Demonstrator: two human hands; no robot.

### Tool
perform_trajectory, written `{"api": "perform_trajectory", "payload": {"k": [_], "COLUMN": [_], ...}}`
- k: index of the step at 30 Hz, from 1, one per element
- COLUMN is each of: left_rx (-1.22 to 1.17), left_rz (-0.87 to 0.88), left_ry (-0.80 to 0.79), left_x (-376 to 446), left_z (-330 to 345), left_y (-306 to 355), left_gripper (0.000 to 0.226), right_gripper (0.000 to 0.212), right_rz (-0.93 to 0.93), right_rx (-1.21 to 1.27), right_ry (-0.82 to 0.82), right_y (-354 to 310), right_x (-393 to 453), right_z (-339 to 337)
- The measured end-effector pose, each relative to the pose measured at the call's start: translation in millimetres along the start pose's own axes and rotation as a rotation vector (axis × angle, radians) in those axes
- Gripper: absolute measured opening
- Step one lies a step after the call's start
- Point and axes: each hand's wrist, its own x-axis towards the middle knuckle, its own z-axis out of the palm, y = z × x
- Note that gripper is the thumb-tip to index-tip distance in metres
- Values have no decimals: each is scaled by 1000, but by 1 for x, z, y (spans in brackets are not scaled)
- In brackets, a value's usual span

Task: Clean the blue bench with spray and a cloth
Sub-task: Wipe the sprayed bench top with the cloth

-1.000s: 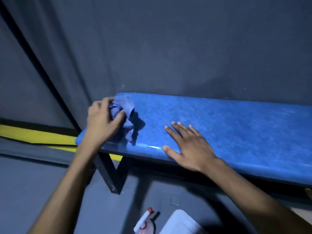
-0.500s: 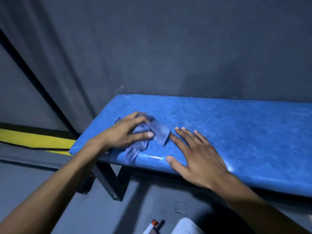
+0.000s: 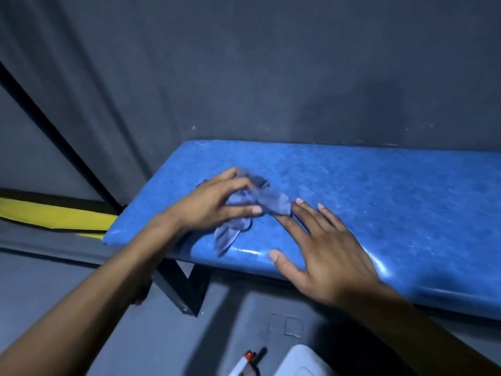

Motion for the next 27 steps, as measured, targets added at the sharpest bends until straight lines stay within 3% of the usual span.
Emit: {"api": "perform_trajectory", "payload": {"k": [3,8,12,15,18,22,24,27], "left_rx": [68,141,30,-51,59,127,144,57], "left_rz": [-26,-302,-139,-91,-112,-396,-357,-149], "left_ry": [19,200,169,29,88,202,184,73], "left_x": [-21,47,1,-52,-13,74,70,-1], "left_z": [-19,-26,-6,-6,-14,-8,1,5], "left_y": [-38,-79,-24,-3,-27,-39,-23,7], "left_gripper": [54,76,49,56,67,79,80,59], "right_gripper": [78,76,75,75,74,74,74,72], "right_rz": [0,-7,-11,-13,-14,-22,-22,-25], "right_rx": [21,8,6,13,10,6,-1,-1], "right_ry": [14,23,30,53,68,68,76,80], "right_y": [0,1,1,-1,1,2,2,1], "right_x": [0,-1,-2,-1,1,0,0,0], "right_z": [3,4,4,6,7,7,8,9]}}
